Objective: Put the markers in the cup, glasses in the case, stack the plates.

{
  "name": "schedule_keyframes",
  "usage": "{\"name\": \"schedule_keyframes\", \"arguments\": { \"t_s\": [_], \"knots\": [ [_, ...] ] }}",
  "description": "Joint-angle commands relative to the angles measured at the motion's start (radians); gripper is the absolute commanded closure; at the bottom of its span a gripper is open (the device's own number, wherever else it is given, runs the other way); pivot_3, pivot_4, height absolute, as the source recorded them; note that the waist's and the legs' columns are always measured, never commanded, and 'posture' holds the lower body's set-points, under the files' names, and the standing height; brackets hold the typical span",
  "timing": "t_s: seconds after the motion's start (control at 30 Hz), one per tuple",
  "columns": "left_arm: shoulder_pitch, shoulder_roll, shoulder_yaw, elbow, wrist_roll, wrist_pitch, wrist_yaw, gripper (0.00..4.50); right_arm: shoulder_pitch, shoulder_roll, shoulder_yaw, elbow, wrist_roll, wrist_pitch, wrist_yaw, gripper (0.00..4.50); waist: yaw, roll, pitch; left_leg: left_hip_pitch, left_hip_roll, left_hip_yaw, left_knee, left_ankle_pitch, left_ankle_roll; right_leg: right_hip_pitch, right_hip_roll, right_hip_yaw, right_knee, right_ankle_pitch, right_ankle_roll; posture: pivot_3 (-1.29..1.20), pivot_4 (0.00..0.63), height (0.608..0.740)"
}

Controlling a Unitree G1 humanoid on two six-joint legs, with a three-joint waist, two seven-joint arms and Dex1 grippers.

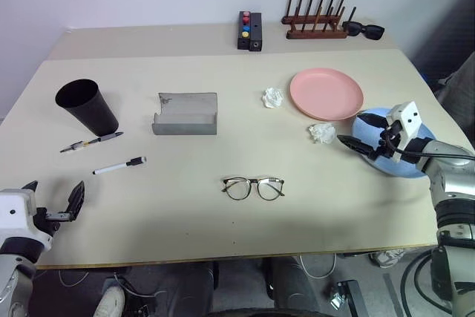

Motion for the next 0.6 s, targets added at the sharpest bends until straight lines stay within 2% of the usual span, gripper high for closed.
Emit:
{"name": "schedule_keyframes", "arguments": {
  "t_s": [0.03,0.43,0.6],
  "knots": [
    [0.008,-0.001,0.022,-0.02,0.0,-0.032,0.007,0.02,-0.031,0.001,-0.008,0.014,-0.004,-0.031,0.007,0.0,0.0,0.0,0.0,0.0,0.0,0.0,0.0,0.0,0.0,0.0,0.0,0.0,0.0,0.0,0.0,0.0,0.15,0.739],
    [-0.004,0.005,0.016,0.007,0.008,-0.044,0.01,0.02,-0.044,0.053,0.008,-0.026,-0.014,-0.046,0.001,0.0,0.0,0.0,0.0,0.0,0.0,0.0,0.0,0.0,0.0,0.0,0.0,0.0,0.0,0.0,0.0,0.0,0.15,0.739],
    [-0.029,0.005,-0.003,-0.014,0.038,-0.019,0.055,0.02,-0.048,0.144,0.064,-0.183,0.001,-0.015,-0.013,0.0,-0.005,0.0,0.0,0.001,0.0,0.0,0.0,0.0,0.0,0.0,0.0,0.0,0.001,0.0,0.0,0.0,0.15,0.739]
  ]
}}
